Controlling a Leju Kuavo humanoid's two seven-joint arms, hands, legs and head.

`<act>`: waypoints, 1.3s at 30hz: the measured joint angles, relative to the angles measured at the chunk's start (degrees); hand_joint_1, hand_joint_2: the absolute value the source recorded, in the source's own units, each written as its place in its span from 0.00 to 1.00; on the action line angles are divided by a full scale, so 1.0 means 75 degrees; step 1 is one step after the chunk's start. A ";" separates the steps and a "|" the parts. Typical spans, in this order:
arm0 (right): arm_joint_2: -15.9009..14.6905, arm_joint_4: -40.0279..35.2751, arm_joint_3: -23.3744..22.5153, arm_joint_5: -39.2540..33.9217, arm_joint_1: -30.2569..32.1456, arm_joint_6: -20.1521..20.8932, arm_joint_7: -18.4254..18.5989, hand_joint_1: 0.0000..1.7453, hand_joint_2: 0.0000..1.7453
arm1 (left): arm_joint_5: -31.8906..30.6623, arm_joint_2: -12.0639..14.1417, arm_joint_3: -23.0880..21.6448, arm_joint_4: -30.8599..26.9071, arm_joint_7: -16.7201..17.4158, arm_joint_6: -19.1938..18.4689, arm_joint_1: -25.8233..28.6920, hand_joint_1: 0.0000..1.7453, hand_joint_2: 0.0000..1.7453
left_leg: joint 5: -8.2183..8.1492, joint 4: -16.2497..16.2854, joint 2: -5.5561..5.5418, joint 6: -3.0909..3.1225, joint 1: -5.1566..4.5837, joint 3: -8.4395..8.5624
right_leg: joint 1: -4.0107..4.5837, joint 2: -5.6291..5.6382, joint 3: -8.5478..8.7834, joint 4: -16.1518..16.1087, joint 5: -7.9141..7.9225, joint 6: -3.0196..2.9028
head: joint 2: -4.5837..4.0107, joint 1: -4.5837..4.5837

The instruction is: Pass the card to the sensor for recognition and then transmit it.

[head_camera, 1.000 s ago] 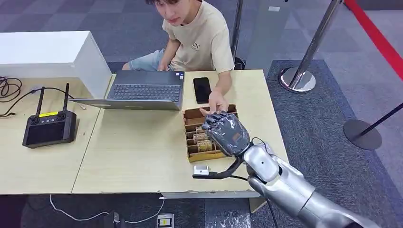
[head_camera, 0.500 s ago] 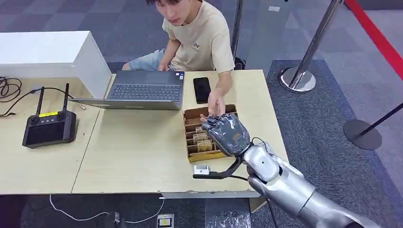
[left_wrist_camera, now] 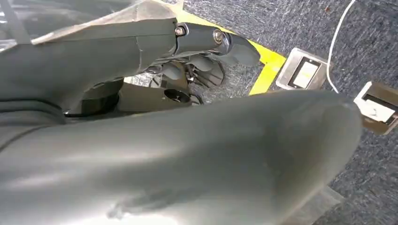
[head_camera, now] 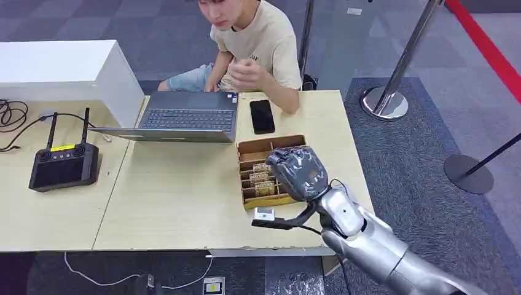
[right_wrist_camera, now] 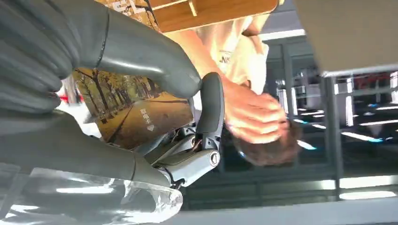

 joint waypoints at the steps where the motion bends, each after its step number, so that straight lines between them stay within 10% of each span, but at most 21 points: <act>1: -0.0009 -0.0053 -0.0115 -0.0214 0.0108 -0.0026 -0.0094 1.00 1.00 | 0.0018 0.0000 0.0000 0.0000 -0.0015 0.0003 0.0009 0.00 0.00 | 0.0000 0.0000 0.0000 0.0000 0.0000 0.0001 | 0.0000 0.0000 0.0000 -0.0001 0.0000 0.0000 | 0.0000 -0.0003; 19: -0.0204 -0.0248 -0.3666 -0.2256 0.1993 -0.0058 -0.1221 1.00 1.00 | 0.0242 -0.0003 0.0000 0.0003 -0.0300 -0.0064 0.0277 0.00 0.00 | -0.0001 0.0002 -0.0001 0.0001 -0.0001 0.0000 | -0.0002 0.0000 0.0001 -0.0003 0.0001 0.0001 | 0.0000 -0.0002; 39: 0.0423 0.2011 -0.4894 -0.4582 0.2161 -0.0055 -0.2988 1.00 1.00 | 0.0405 -0.0079 0.0003 0.0000 -0.0396 -0.0047 0.0271 0.00 0.00 | -0.0001 0.0001 0.0000 0.0001 0.0000 -0.0001 | 0.0000 0.0000 0.0000 -0.0002 0.0000 0.0000 | 0.0000 -0.0003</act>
